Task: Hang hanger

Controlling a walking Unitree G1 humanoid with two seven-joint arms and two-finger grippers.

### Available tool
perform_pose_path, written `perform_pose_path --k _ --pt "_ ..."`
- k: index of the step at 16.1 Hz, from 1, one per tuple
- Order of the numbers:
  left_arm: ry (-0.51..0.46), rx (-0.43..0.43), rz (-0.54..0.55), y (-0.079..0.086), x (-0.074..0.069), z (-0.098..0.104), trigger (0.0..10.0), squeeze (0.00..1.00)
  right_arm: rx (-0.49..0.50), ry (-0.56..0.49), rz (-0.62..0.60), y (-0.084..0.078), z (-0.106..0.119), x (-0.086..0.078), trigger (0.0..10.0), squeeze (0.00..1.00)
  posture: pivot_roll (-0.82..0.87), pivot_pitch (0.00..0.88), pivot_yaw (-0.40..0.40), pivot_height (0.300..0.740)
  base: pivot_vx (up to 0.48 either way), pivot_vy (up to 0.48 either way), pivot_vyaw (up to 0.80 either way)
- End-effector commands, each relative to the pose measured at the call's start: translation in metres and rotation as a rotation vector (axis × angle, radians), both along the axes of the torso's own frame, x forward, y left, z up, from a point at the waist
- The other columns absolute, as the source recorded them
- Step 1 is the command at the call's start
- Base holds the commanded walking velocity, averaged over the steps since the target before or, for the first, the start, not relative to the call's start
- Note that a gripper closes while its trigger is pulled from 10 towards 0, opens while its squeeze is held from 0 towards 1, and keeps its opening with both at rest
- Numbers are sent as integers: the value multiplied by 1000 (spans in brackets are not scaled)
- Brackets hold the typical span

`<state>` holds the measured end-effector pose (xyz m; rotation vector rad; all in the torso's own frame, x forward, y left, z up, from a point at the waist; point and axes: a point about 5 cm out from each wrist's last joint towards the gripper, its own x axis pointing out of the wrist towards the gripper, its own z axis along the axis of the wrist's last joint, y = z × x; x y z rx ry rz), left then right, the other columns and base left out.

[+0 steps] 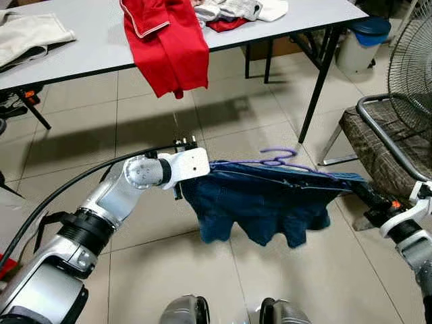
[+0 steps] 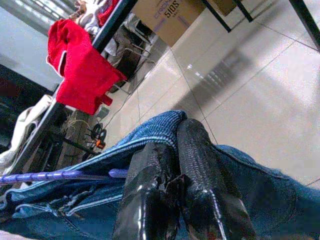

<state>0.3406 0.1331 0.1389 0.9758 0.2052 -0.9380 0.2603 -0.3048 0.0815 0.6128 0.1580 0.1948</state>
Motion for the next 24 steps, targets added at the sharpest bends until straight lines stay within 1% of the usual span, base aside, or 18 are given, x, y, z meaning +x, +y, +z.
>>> perform_pose_path --k 1,3,6,7,8,10,12,13,14,15,16,17,18,19,20,21,22,24 --pt "31 187 270 77 3 -8 0 0 -21 -54 -215 -51 18 -20 0 0 1 162 93 740 0 0 0" --pt "10 212 287 81 3 -7 0 0 -11 -65 -212 -54 21 -19 0 0 2 167 92 740 0 0 0" --pt "-5 201 298 78 3 -7 0 0 -7 -70 -217 -55 21 -18 0 0 1 166 93 740 0 0 0" --pt "-18 182 273 68 1 -10 0 0 0 -81 -207 -48 22 -15 0 0 2 167 95 740 0 0 0" --pt "7 175 215 54 -6 -18 0 0 12 -98 -174 -36 24 -11 0 0 1 167 96 740 0 0 0" --pt "23 201 144 45 -12 -24 0 0 13 -80 -166 -26 24 -5 0 0 1 172 97 740 0 0 0" --pt "36 233 75 37 -18 -29 0 0 8 4 -198 -19 19 3 0 0 1 172 97 740 0 0 0" --pt "63 255 37 30 -23 -34 0 0 13 74 -218 -9 16 9 0 0 3 175 95 740 0 0 0" --pt "76 257 33 28 -24 -35 0 0 -4 88 -205 -2 16 11 0 0 2 176 94 740 0 0 0" --pt "98 270 27 23 -27 -39 0 0 -75 113 -145 18 17 14 0 0 1 177 94 740 0 0 0" --pt "110 266 27 19 -27 -40 0 0 -166 138 -112 29 16 16 0 0 -3 177 96 740 0 0 0" --pt "123 256 24 11 -28 -42 0 0 -312 169 -75 44 13 18 0 0 -3 177 96 740 0 0 0" --pt "138 244 24 5 -29 -44 0 0 -373 181 -97 52 12 21 0 0 -3 177 96 740 0 0 0" --pt "155 244 28 3 -30 -46 0 0 -427 187 -132 59 12 24 0 0 -4 176 98 740 0 0 0" --pt "178 236 43 4 -31 -48 0 0 -492 179 -141 65 11 26 0 0 -4 176 98 740 0 0 0" --pt "191 227 53 4 -31 -49 0 0 -515 174 -147 67 11 26 0 0 -4 176 98 740 0 0 0" --pt "231 207 90 6 -32 -54 0 0 -554 111 -159 78 17 28 0 0 5 176 93 740 0 0 0" --pt "249 225 130 13 -30 -60 0 0 -592 16 -199 83 30 29 0 0 5 175 93 740 0 0 0"
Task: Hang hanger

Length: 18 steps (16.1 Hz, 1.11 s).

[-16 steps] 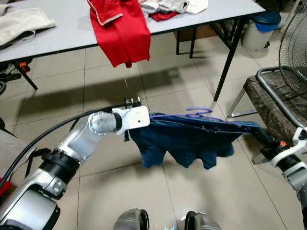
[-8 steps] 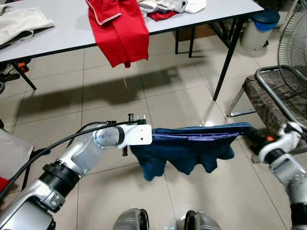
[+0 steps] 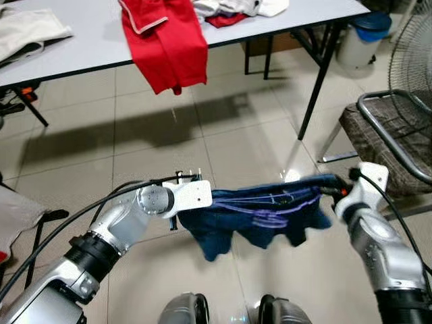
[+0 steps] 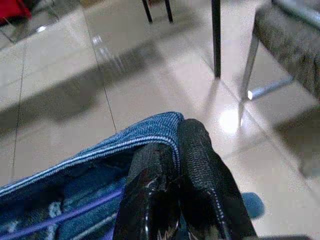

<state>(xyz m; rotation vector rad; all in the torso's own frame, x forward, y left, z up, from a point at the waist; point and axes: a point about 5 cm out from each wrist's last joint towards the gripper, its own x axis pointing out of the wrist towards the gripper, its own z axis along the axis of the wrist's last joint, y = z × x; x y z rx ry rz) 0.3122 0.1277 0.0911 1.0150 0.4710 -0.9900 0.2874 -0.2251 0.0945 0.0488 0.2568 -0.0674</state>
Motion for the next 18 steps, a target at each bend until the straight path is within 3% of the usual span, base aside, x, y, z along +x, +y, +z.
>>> perform_pose_path --k 1,2,4,6,7,10,12,13,15,18 --pt "58 77 120 23 -1 -17 0 0 -58 -152 -3 4 24 2 0 0 3 172 94 740 0 0 0" --pt "83 56 173 26 0 -22 0 0 -117 -182 7 8 27 0 0 0 -3 165 94 740 0 0 0" --pt "114 18 183 15 -1 -28 0 0 -144 -136 124 29 14 -6 0 0 -2 151 99 740 0 0 0" --pt "128 -10 211 15 -1 -32 0 0 -9 -159 121 37 16 -9 0 0 -5 147 102 740 0 0 0" --pt "125 -10 233 22 0 -32 0 0 37 -166 79 29 17 -11 0 0 -7 143 105 740 0 0 0" --pt "114 -14 340 57 5 -30 0 0 37 -109 111 -5 11 -25 0 0 -6 126 113 740 0 0 0" --pt "109 -9 366 67 6 -29 0 0 53 -95 123 -17 10 -28 0 0 -4 121 114 740 0 0 0" --pt "101 1 391 78 8 -25 0 0 82 -101 96 -34 14 -30 0 0 -3 115 117 740 0 0 0" --pt "86 43 398 91 10 -22 0 0 98 -116 46 -62 23 -30 0 0 -2 110 118 740 0 0 0" --pt "96 58 391 95 9 -24 0 0 129 -145 33 -74 34 -29 0 0 -6 106 117 740 0 0 0"
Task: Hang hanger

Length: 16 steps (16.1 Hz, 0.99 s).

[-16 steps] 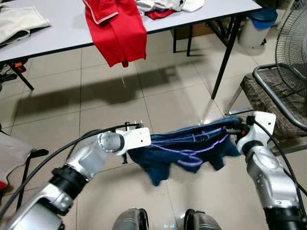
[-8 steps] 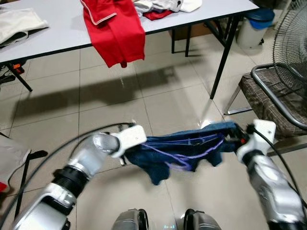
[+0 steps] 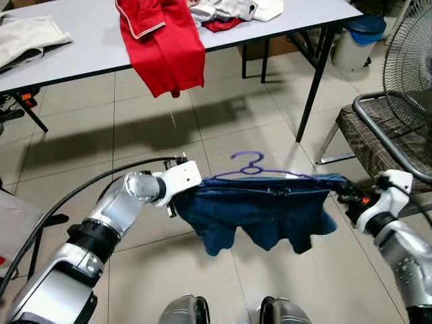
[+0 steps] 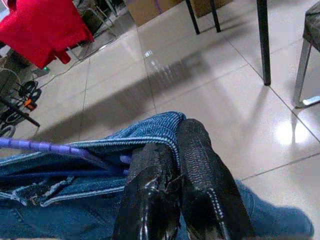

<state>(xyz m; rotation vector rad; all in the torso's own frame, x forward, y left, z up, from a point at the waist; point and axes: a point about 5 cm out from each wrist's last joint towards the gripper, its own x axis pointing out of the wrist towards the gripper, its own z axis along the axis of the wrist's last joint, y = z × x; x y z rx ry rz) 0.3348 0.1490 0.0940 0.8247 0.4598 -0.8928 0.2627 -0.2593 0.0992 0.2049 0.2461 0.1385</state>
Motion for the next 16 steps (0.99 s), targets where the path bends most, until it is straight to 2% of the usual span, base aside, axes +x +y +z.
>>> perform_pose_path --k 1,3,7,9,10,13,14,15,16 --pt "124 219 243 76 -14 -28 0 0 -46 -117 -176 -47 32 -6 0 0 -7 105 115 740 0 0 0" --pt "116 224 232 76 -15 -28 0 0 -45 -124 -164 -48 35 -7 0 0 -9 104 113 740 0 0 0" --pt "85 275 105 58 -16 -30 0 0 -15 -150 -99 -21 42 2 0 0 -8 98 114 740 0 0 0" --pt "82 272 85 53 -15 -30 0 0 -84 -120 -75 -14 39 5 0 0 -8 95 115 740 0 0 0" --pt "84 256 83 51 -15 -29 0 0 -130 -93 -66 -8 34 5 10000 0 -8 95 115 740 0 0 0" --pt "69 256 75 49 -13 -26 0 0 -143 -83 -34 3 30 6 10000 0 -4 95 115 740 0 0 0" --pt "66 252 73 49 -12 -25 0 0 -133 -84 -28 7 29 6 10000 310 -3 95 116 740 0 0 0" --pt "61 252 72 48 -11 -24 0 0 -115 -90 -34 8 29 6 10000 1000 -4 96 116 740 0 0 0" --pt "61 242 78 48 -10 -24 0 0 -109 -98 -29 9 30 6 10000 1000 -6 98 116 740 0 0 0"
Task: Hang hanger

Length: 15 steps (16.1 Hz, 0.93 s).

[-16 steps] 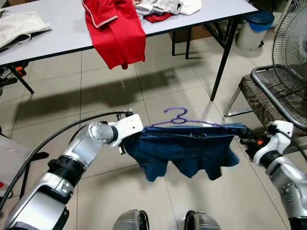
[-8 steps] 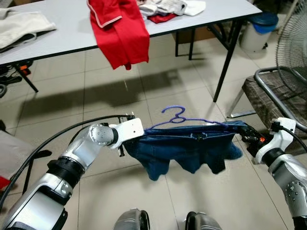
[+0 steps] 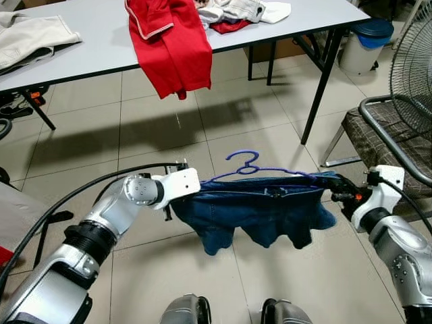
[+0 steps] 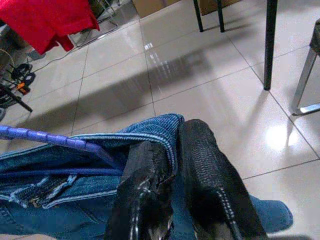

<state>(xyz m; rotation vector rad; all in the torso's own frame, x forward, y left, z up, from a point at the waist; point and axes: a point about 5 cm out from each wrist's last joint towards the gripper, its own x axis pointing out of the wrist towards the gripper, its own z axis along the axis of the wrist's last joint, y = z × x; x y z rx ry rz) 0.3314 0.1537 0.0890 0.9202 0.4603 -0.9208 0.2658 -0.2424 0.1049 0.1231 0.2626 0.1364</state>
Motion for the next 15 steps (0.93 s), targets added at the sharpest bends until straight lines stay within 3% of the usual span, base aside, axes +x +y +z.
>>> perform_pose_path --k 1,12,15 --pt "71 158 141 43 -7 -19 0 0 -26 -115 -28 -7 25 3 10000 1000 -7 97 116 740 0 0 0" --pt "33 134 159 44 -2 -14 0 0 21 -170 7 -8 33 0 10000 1000 -8 103 110 740 0 0 0" --pt "22 90 155 42 0 -10 0 0 7 -178 25 -9 34 -2 10000 1000 -3 104 111 740 0 0 0"
